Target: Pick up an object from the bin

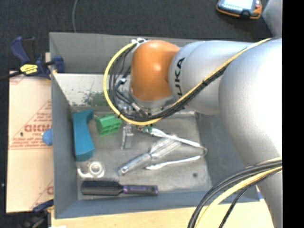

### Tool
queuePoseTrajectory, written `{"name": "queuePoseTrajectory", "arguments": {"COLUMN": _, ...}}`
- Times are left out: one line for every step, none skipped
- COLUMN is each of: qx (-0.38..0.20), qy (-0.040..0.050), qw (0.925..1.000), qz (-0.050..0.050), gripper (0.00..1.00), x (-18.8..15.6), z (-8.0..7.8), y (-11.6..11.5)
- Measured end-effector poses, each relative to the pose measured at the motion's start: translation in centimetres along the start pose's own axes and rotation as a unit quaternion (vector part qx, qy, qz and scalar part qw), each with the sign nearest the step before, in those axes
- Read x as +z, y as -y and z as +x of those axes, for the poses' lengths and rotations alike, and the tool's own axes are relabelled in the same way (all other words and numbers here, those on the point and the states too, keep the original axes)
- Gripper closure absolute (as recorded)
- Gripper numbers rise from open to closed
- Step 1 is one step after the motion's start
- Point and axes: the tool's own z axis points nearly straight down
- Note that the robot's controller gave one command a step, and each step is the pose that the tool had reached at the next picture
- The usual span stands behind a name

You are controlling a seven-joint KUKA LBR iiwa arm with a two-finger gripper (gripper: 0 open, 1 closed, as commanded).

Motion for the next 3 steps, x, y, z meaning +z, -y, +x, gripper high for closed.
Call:
{"name": "queuePoseTrajectory", "arguments": {"qx": 0.002, "qy": 0.0032, "qw": 1.0, "qz": 0.0, "gripper": 0.0, "x": -0.4, "z": -0.2, "y": 0.0}}
{"name": "queuePoseTrajectory", "arguments": {"qx": 0.003, "qy": 0.0052, "qw": 1.0, "qz": -0.002, "gripper": 0.0, "x": 5.9, "z": -3.5, "y": -1.3}}
{"name": "queuePoseTrajectory", "arguments": {"qx": 0.089, "qy": 0.0106, "qw": 0.996, "qz": -0.003, "gripper": 0.0, "x": -0.4, "z": -3.9, "y": -2.9}}
